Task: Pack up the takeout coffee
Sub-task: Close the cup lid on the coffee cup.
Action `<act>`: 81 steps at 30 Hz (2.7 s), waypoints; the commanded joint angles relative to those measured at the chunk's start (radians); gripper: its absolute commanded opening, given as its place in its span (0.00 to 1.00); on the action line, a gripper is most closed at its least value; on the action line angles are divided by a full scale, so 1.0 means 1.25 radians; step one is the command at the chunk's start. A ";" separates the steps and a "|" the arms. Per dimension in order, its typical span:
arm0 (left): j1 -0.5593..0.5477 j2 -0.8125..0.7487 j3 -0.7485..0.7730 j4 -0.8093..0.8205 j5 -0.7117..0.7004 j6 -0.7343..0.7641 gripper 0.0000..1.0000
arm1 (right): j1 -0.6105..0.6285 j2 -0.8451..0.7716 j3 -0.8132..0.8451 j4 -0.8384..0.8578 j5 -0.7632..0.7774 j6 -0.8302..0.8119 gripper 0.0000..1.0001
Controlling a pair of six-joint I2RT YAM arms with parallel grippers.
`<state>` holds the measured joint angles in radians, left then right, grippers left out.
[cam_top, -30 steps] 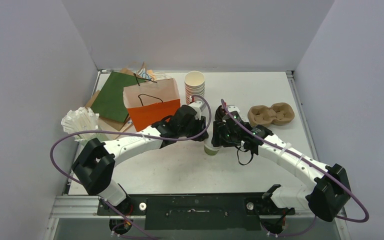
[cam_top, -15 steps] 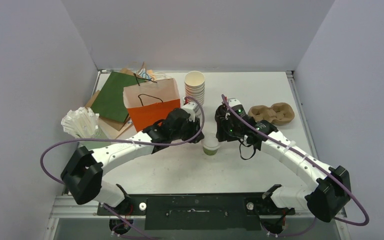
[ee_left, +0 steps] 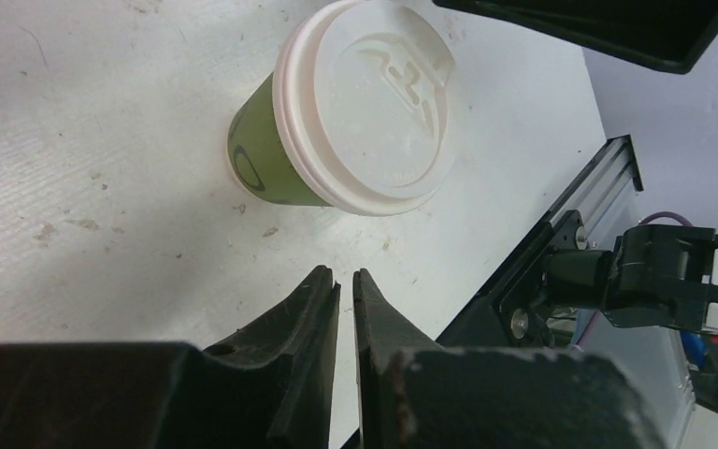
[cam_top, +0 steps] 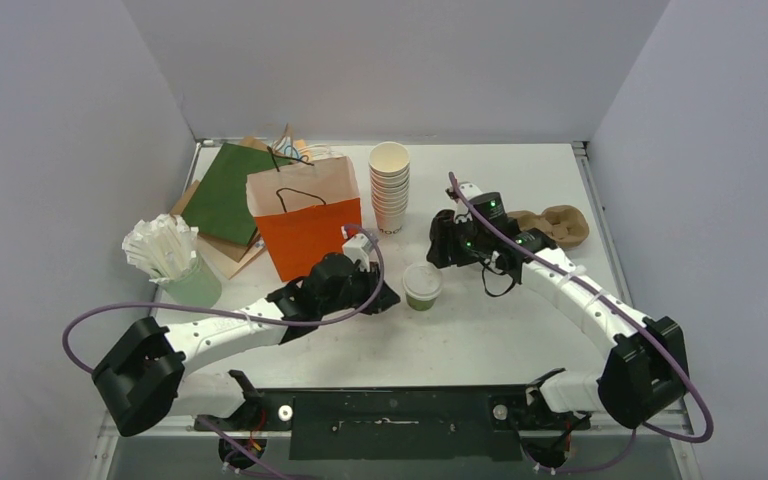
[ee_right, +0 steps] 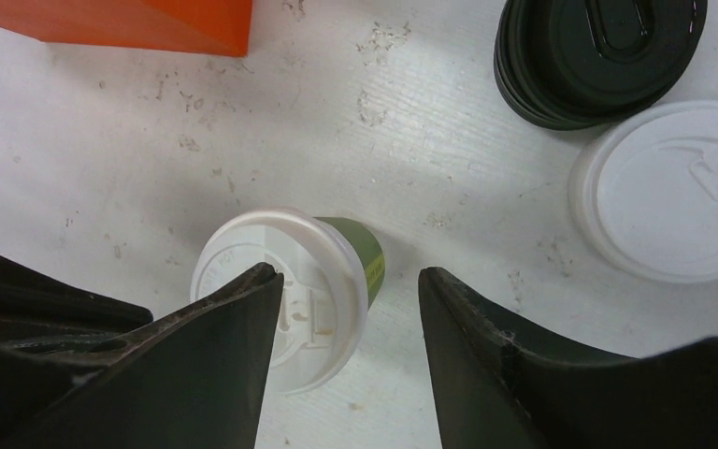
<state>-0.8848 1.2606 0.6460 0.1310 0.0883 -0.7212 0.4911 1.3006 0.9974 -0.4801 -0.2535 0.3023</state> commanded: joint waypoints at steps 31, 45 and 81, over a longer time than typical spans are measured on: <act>0.104 0.149 0.017 0.242 0.144 -0.043 0.06 | -0.028 -0.028 -0.100 0.125 -0.229 0.047 0.71; 0.126 0.233 0.102 0.226 0.149 0.006 0.06 | -0.017 -0.112 -0.172 0.086 -0.171 0.126 0.73; 0.158 0.139 0.026 0.273 0.249 -0.041 0.24 | 0.189 0.045 0.052 -0.032 0.180 -0.188 0.99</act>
<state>-0.6937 1.4296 0.6960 0.3561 0.3477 -0.7368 0.7319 1.3575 1.0100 -0.4942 -0.1303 0.0975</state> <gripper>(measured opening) 0.223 0.989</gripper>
